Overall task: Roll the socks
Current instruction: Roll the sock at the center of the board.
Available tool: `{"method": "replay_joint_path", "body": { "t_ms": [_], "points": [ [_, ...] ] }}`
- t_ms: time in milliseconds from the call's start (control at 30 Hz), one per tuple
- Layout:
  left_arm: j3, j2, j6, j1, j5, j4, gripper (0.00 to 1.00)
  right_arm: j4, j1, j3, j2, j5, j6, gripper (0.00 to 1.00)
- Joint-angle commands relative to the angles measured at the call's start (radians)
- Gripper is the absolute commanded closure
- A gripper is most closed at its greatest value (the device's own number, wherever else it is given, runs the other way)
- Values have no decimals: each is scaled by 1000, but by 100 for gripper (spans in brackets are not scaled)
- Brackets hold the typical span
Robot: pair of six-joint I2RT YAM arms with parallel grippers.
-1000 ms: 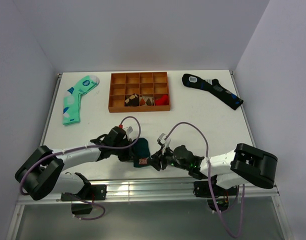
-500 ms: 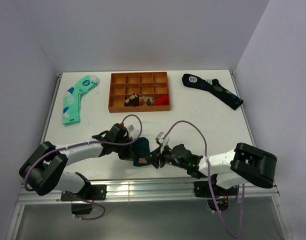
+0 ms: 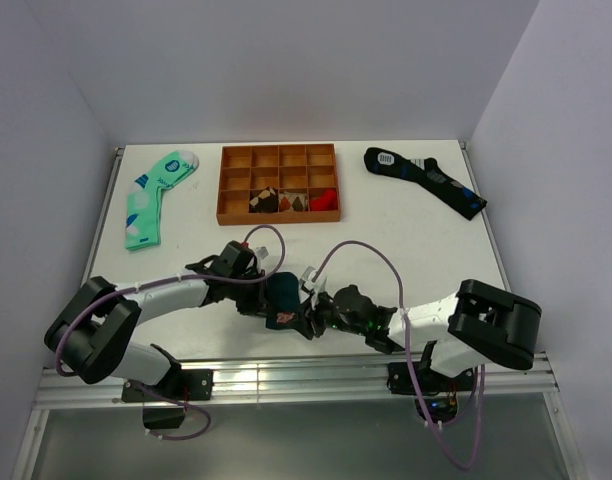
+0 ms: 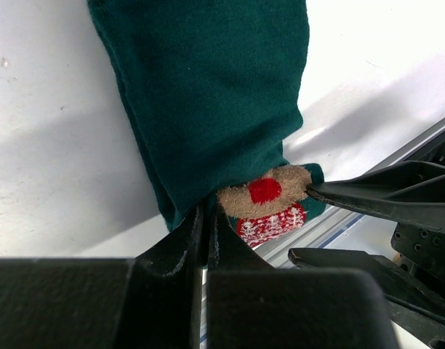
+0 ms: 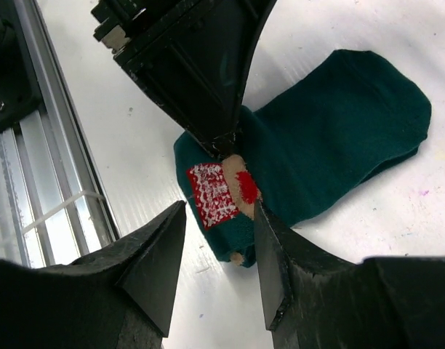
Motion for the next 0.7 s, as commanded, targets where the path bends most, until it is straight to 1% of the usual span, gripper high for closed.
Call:
{"method": "replay_joint_path", "body": {
  "t_ms": [0, 167, 500, 667],
  "points": [
    [28, 8, 42, 15, 1, -34, 100, 32, 8, 17, 6, -10, -40, 50],
    [27, 7, 51, 22, 24, -45, 100, 66, 8, 4, 14, -10, -61, 50],
    [40, 19, 69, 58, 70, -57, 100, 219, 9, -43, 125, -14, -72, 49],
    [54, 31, 66, 65, 85, -54, 100, 244, 15, -55, 152, 4, -78, 48]
  ]
}}
